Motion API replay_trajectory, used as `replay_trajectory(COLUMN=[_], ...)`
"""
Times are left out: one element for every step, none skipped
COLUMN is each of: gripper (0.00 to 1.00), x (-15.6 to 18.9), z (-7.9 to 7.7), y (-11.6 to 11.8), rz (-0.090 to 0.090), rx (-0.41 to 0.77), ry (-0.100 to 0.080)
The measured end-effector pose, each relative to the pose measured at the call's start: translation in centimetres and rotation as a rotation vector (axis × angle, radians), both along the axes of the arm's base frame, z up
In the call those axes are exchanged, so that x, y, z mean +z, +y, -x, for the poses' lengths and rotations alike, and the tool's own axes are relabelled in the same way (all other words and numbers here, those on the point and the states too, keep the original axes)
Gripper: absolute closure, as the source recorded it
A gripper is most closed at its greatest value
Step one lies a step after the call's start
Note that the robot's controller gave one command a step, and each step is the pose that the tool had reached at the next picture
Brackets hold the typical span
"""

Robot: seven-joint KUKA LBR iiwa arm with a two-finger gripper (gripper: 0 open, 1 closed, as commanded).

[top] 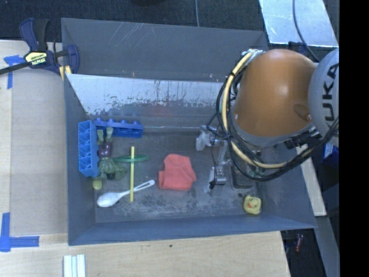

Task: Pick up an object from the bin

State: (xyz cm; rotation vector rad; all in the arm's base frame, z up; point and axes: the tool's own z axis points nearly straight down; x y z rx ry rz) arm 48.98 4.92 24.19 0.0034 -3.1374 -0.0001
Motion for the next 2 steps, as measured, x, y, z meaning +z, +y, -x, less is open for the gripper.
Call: replay_trajectory(gripper=[0.0,0.0], x=[0.3,-5.4], z=[-0.1,-2.4], y=[0.0,3.0], rz=[0.0,-0.001], rx=[-0.002,0.112], ry=[-0.008,-0.011])
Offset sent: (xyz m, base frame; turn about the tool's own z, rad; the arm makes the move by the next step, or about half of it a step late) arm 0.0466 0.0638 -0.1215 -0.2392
